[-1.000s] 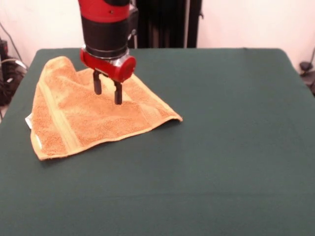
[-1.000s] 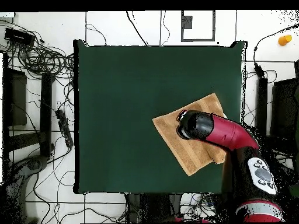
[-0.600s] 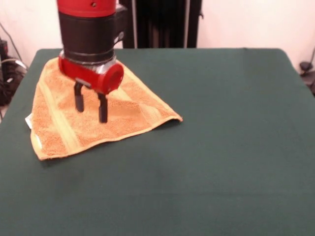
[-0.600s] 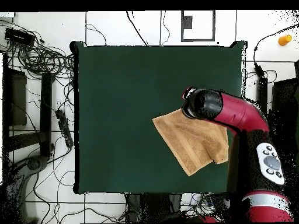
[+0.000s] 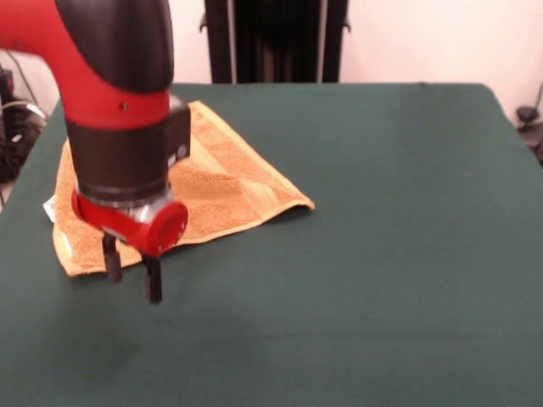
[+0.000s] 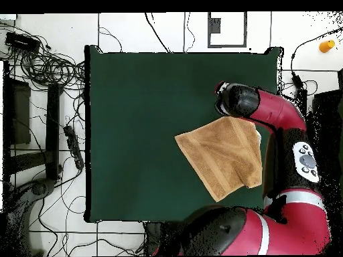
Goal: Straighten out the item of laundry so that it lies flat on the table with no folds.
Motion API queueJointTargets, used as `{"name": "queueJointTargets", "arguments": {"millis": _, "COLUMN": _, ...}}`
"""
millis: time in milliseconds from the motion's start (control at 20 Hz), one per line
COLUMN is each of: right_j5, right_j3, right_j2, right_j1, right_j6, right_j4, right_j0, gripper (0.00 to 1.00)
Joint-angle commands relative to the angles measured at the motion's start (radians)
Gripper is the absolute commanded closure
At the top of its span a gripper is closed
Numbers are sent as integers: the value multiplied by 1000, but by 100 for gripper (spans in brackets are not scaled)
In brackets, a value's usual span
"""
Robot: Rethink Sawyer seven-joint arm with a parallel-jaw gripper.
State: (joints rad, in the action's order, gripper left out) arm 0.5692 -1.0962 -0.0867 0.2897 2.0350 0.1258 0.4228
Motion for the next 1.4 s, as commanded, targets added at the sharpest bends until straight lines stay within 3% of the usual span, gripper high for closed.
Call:
{"name": "queueJointTargets", "arguments": {"millis": 50, "right_j5": 101, "right_j3": 90, "right_j2": -129, "right_j1": -117, "right_j6": -179, "right_j4": 55, "right_j0": -22, "gripper": 0}}
{"name": "queueJointTargets", "arguments": {"millis": 450, "right_j5": 99, "right_j3": 91, "right_j2": -134, "right_j1": -111, "right_j6": -170, "right_j4": 76, "right_j0": -14, "gripper": 0}}
{"name": "queueJointTargets", "arguments": {"millis": 650, "right_j5": 85, "right_j3": -9, "right_j2": -144, "right_j1": -9, "right_j6": -163, "right_j4": 66, "right_j0": -5, "gripper": 0}}
{"name": "queueJointTargets", "arguments": {"millis": 800, "right_j5": 178, "right_j3": -74, "right_j2": -145, "right_j1": 121, "right_j6": -179, "right_j4": 38, "right_j0": 1, "gripper": 0}}
{"name": "queueJointTargets", "arguments": {"millis": 1000, "right_j5": 230, "right_j3": -112, "right_j2": -158, "right_j1": 194, "right_j6": -194, "right_j4": 33, "right_j0": 26, "gripper": 0}}
{"name": "queueJointTargets", "arguments": {"millis": 1400, "right_j5": 183, "right_j3": -156, "right_j2": -196, "right_j1": 156, "right_j6": -219, "right_j4": 78, "right_j0": 84, "gripper": 0}}
